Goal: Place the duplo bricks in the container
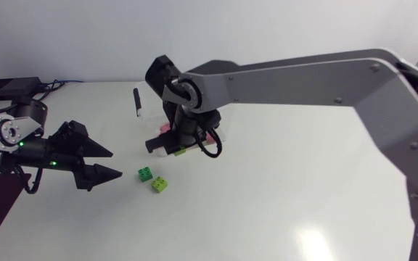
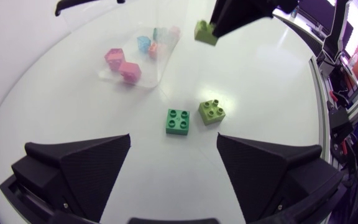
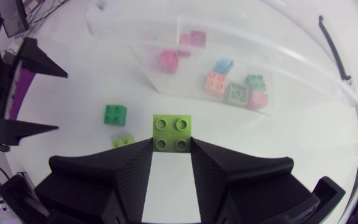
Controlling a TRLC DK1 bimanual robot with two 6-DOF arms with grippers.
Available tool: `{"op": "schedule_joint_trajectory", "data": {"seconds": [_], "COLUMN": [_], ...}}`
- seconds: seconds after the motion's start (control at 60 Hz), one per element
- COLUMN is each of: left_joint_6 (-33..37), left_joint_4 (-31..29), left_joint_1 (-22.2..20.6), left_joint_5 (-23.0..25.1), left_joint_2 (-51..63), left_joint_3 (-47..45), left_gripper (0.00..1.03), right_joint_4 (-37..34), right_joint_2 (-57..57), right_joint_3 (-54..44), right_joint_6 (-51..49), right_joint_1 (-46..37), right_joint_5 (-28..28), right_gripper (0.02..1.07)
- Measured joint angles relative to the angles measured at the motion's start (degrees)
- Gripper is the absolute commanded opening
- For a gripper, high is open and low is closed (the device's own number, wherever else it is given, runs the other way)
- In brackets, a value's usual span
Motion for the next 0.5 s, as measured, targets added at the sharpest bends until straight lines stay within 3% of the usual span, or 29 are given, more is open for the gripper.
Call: {"op": "schedule_joint_trajectory", "data": {"seconds": [0.283,0.5], "left_joint_6": [0.0,-0.3], "left_joint_4": [4.7,7.0], "left_joint_1": [-5.5,-6.6], "left_joint_5": [-3.5,-4.4], "left_joint_2": [8.7,11.6], "left_joint_3": [0.7,2.2], "left_gripper": [0.96,0.96], "right_joint_4": [1.5,1.5], "right_joint_2": [-7.6,-7.9], "right_joint_3": [0.5,5.6], "right_joint_6": [-1.3,-1.5], "right_joint_1": [-2.3,-3.4], "right_joint_5": [1.2,2.1], "right_gripper": [0.26,0.26]}}
